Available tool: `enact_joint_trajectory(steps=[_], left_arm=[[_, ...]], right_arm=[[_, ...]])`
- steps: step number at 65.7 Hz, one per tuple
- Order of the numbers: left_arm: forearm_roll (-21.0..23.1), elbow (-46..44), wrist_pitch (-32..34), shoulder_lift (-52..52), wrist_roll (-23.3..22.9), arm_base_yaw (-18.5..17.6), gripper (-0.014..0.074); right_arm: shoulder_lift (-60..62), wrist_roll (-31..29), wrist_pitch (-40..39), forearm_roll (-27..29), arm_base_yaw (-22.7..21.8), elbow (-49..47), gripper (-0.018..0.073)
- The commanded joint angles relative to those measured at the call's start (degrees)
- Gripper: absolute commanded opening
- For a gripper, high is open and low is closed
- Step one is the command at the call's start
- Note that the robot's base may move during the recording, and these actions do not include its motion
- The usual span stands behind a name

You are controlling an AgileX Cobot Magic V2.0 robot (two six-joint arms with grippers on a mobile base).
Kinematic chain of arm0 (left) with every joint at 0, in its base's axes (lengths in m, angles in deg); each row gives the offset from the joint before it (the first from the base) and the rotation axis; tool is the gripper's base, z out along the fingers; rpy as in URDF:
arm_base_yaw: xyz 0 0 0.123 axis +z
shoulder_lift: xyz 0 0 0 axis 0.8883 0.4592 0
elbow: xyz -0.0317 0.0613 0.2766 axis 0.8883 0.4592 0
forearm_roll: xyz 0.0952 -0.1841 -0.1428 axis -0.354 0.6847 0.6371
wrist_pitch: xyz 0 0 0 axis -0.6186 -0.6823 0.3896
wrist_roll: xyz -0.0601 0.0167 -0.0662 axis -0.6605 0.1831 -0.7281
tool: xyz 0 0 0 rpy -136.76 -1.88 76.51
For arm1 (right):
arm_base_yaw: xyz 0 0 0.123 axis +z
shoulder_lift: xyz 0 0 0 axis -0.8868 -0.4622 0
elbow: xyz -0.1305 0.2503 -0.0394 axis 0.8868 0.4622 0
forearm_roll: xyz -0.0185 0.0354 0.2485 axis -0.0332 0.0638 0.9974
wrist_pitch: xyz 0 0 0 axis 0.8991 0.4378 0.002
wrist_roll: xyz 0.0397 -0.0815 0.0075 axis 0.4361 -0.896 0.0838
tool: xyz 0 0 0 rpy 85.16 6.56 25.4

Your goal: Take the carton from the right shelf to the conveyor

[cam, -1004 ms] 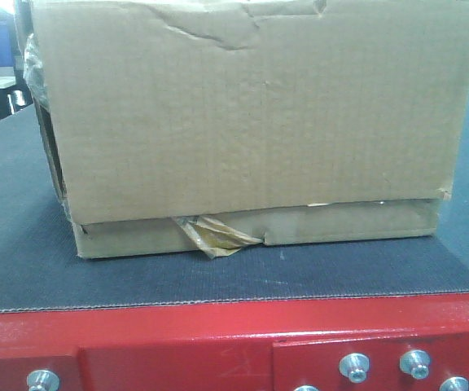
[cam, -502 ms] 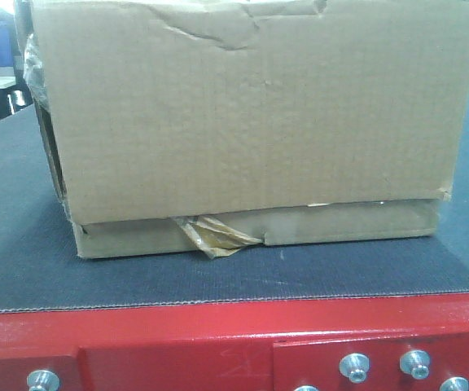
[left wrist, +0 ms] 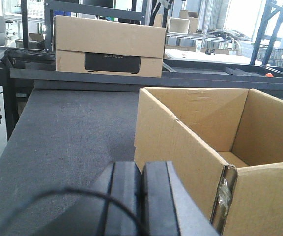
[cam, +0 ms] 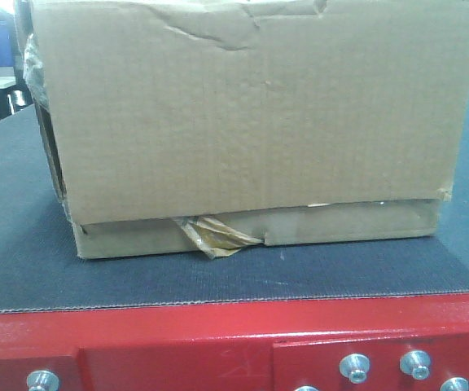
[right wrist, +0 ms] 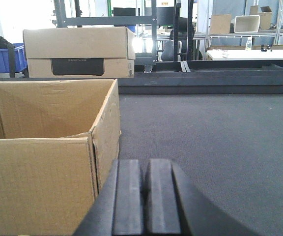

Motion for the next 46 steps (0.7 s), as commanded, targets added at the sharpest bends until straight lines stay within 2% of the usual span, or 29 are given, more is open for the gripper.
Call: enact_joint_trajectory(steps=[1,8,13,18,23,30,37,46], left_arm=[[0.0,0.1,1.3,-0.3,-0.1,0.2,0.0002],[0.5,0.1,1.3,-0.5,2.7,1.4,0.0002],[4.9,0.4,1.0,-0.9,11.8,4.3,0.0002],[10.6,2.4,2.7,-1.5,17.0,9.1,0.0002],[15.1,6.1,6.9,-2.9,18.6,13.7,0.0002],[15.5,13.0,14.9,-5.5,18.6,18.4,0.0002],[16.1,20.2,21.6,-8.5,18.6,20.4,0.0002],[16.3,27.9,26.7,-8.5,18.6,20.8,0.0002]], right_arm=[[0.3,-0.4,-1.4,-0.6,-0.3,0.1,-0.0068],[0.3,-0.4,-1.4,-0.6,-0.3,0.1,-0.0068],[0.3,-0.4,-1.4,-0.6,-0.3,0.1,-0.0068],[0.3,-0.4,-1.4,-0.6,-0.3,0.1,-0.0068],[0.3,-0.4,-1.4,-0.6,-0.3,0.1,-0.0068],[0.3,-0.4,-1.4,-0.6,-0.3,0.1,-0.0068],[0.3,-0.4,-1.4,-0.6,-0.3,0.1,-0.0068],[0.3,-0.4,-1.4,-0.6,-0.3,0.1,-0.0068]])
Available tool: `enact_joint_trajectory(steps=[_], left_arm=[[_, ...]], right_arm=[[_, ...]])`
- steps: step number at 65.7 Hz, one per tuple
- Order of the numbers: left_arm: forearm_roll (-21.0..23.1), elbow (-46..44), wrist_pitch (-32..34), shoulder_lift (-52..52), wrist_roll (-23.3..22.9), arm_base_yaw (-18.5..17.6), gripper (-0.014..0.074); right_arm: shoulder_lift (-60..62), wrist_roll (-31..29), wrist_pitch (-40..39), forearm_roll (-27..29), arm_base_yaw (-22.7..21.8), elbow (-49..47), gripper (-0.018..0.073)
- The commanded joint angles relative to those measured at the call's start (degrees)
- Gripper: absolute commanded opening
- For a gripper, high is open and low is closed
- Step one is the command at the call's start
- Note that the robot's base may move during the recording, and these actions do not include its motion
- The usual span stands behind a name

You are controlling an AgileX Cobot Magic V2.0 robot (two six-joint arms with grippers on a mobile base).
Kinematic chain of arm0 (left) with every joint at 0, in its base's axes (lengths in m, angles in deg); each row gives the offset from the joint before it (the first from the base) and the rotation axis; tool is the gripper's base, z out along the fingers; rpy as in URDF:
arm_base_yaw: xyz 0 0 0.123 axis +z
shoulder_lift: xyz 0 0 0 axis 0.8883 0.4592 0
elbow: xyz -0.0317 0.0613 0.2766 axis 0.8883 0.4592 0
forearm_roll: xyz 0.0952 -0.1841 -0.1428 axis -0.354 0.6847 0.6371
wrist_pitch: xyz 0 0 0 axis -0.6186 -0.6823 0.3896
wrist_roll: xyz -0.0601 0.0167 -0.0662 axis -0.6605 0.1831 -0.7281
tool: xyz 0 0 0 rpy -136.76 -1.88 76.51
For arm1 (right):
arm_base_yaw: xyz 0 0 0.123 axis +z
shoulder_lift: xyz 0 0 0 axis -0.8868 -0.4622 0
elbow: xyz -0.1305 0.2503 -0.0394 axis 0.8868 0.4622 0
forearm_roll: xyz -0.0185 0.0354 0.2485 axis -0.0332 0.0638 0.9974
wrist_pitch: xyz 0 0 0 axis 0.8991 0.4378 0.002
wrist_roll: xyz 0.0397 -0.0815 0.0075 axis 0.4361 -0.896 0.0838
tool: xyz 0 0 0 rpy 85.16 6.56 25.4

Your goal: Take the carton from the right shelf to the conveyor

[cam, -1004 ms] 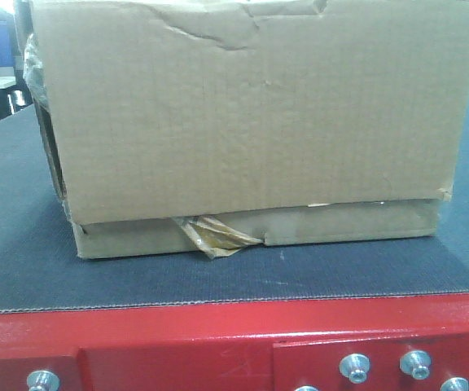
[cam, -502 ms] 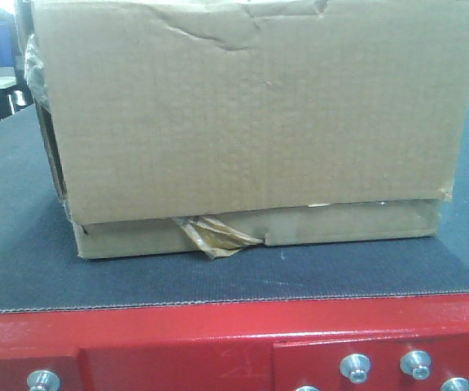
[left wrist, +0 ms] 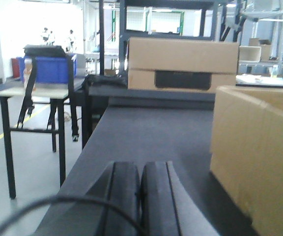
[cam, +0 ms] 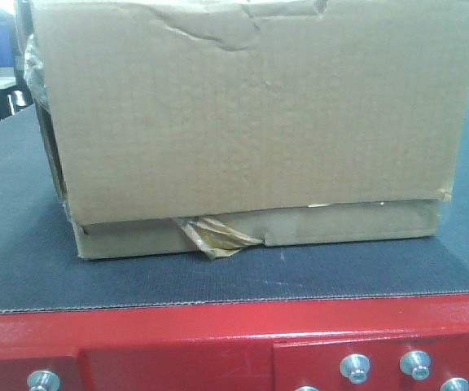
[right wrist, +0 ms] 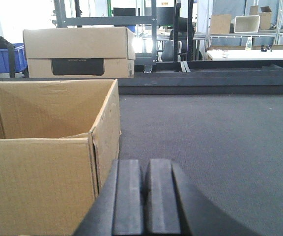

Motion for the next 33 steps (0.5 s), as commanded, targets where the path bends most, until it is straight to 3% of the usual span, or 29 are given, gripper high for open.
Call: enact_joint_trajectory(steps=[1,6,9,33], left_arm=[[0.5,4.0,5.4,-0.4,0.6,0.2,0.0002],[0.5,5.0,7.7,-0.4,0.6,0.2,0.0002],[0.5,5.0,4.3,-0.4,0.6,0.2,0.0002],[0.5,5.0,4.3,-0.4,0.6,0.2,0.0002]], right_arm=[[0.3,-0.4,-1.3,-0.6,-0.3,0.1,-0.0068],[0.3,-0.4,-1.3,-0.6,-0.3,0.1,-0.0068],[0.3,-0.4,-1.3,-0.6,-0.3,0.1,-0.0068],[0.3,-0.4,-1.3,-0.6,-0.3,0.1,-0.0068]])
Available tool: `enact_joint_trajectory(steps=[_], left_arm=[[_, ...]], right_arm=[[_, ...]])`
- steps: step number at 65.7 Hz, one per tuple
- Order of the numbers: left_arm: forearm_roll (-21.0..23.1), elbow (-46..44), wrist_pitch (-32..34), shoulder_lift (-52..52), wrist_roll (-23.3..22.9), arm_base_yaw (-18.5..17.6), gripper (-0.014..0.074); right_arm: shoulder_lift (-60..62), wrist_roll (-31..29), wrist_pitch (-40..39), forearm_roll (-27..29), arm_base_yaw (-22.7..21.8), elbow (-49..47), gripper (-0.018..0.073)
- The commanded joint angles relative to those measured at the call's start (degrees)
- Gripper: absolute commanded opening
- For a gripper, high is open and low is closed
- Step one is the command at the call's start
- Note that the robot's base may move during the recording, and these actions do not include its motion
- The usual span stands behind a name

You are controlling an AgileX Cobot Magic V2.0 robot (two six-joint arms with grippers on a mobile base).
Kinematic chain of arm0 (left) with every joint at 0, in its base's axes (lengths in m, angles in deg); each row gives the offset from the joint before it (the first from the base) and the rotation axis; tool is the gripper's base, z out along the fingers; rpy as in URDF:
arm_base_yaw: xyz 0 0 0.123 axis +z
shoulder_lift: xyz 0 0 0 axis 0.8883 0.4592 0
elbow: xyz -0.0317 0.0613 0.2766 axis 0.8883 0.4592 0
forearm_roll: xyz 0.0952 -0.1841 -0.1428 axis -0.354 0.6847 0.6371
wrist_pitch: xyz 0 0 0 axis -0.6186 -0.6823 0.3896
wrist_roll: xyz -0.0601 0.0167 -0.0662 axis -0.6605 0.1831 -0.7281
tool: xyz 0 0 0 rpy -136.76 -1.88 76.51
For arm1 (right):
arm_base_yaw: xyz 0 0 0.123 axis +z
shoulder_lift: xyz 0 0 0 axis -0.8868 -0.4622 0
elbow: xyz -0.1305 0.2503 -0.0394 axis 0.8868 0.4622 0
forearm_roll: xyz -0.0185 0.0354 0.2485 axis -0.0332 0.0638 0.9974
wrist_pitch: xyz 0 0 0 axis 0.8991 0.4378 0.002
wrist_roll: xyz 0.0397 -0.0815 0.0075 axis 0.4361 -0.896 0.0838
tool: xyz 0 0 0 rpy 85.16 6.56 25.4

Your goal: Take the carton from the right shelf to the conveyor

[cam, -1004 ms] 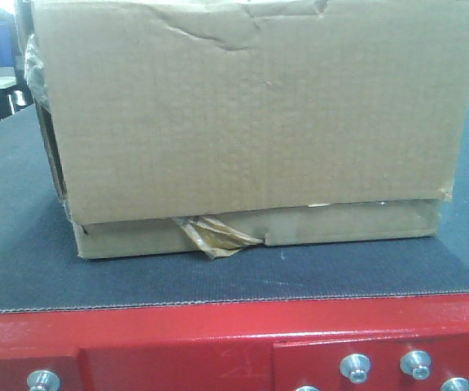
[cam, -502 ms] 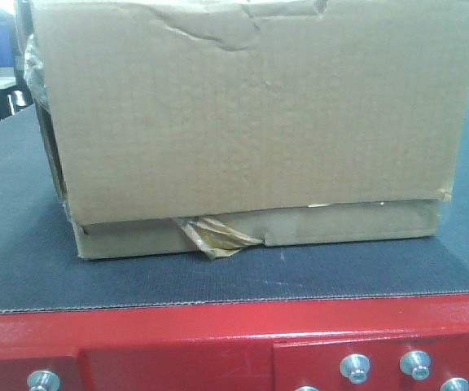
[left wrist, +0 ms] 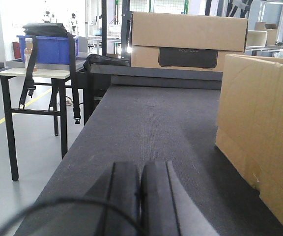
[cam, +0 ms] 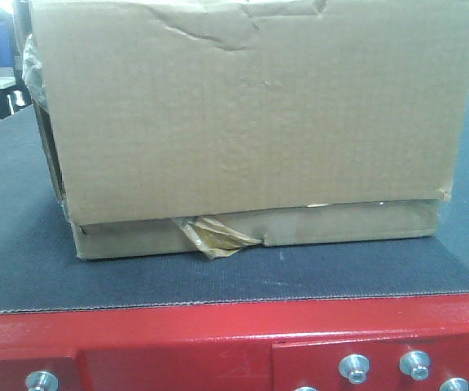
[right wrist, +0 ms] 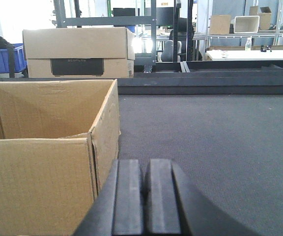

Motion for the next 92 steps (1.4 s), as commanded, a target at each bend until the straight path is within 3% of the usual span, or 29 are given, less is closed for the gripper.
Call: enact_joint_trajectory(steps=[1,34,45,49,62,79,92], left_arm=[[0.4,-0.1,1.1,-0.3,0.0,0.2,0.0002],[0.4,-0.1,1.1,-0.3,0.0,0.2,0.0002],[0.4,-0.1,1.1,-0.3,0.0,0.2,0.0002],[0.4,-0.1,1.1,-0.3,0.0,0.2,0.0002],[0.4,-0.1,1.1,-0.3,0.0,0.2,0.0002],[0.4,-0.1,1.1,-0.3,0.0,0.2,0.0002],[0.4,-0.1,1.1,-0.3,0.0,0.2,0.0002]], right_arm=[[0.3,-0.4,-1.3,-0.6,-0.3,0.1,-0.0068],[0.3,-0.4,-1.3,-0.6,-0.3,0.1,-0.0068],[0.3,-0.6,-1.9,-0.6,-4.0,1.7,-0.0068],[0.3,-1.5,-3.4,0.0,-6.5,3.6,-0.0068],[0.3,-10.1,-10.5,9.1,-12.9,13.3,-0.0068],[0.3,-10.1,-26.7,9.9,-13.3,24.6,-0.0068],[0.3,-10.2,-24.9,10.2,-13.3,24.6,-0.0068]])
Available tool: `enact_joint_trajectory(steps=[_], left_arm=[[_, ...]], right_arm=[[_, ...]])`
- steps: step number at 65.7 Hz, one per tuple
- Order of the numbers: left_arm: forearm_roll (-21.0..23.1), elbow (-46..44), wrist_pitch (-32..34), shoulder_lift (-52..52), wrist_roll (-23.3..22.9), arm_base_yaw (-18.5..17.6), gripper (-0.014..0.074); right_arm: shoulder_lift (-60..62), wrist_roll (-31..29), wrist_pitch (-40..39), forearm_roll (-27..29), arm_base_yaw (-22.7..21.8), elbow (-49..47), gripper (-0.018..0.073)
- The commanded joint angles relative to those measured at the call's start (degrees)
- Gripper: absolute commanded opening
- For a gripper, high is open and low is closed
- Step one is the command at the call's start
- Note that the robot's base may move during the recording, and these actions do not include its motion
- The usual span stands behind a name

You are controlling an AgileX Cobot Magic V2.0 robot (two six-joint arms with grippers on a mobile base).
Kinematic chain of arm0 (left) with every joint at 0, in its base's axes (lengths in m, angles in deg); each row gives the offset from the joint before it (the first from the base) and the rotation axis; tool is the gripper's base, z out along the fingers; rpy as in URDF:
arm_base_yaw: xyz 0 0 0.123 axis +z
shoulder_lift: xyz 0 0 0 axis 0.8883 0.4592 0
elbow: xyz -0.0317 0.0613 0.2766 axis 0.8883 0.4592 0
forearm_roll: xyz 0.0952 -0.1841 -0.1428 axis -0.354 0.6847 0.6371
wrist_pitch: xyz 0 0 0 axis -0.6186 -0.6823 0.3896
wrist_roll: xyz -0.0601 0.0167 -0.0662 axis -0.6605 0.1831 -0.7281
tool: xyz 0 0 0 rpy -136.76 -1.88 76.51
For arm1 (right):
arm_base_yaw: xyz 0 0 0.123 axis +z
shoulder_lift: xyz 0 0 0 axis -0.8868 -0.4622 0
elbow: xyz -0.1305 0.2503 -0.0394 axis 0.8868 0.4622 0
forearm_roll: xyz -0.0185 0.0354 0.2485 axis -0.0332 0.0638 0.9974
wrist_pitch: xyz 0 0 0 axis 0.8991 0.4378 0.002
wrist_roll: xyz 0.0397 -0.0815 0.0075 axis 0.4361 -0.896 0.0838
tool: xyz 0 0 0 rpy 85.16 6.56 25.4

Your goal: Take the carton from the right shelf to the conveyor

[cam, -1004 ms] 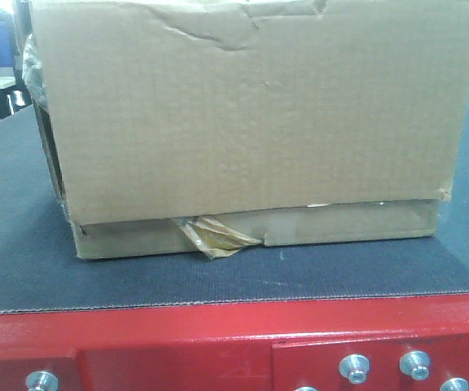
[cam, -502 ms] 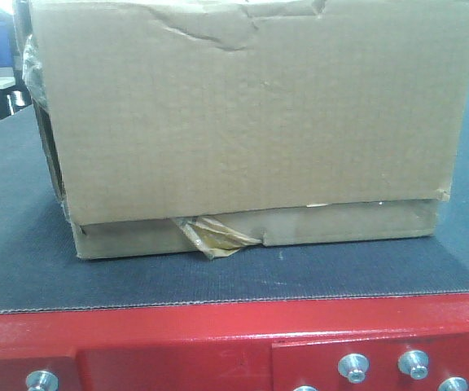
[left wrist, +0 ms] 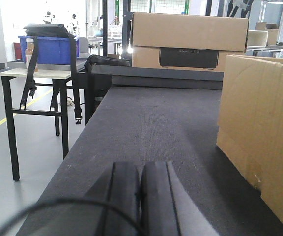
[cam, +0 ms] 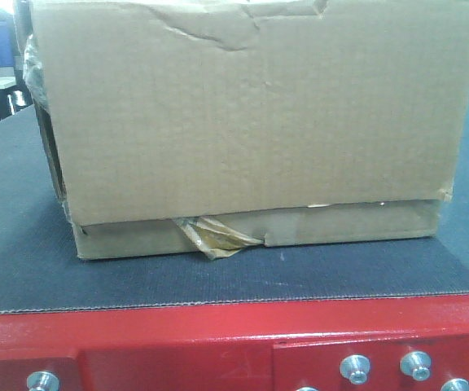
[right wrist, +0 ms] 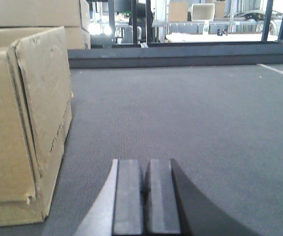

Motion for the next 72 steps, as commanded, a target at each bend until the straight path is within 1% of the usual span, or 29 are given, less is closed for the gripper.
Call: enact_joint_trajectory(steps=[1,72], left_arm=[[0.4,-0.1,1.0,-0.3,0.0,0.1,0.0002],[0.4,-0.1,1.0,-0.3,0.0,0.1,0.0002]], right_arm=[[0.2,-0.7,-1.9,0.3,-0.4,0.0,-0.0068],[0.2,-0.7,-1.9,0.3,-0.4,0.0,-0.0068]])
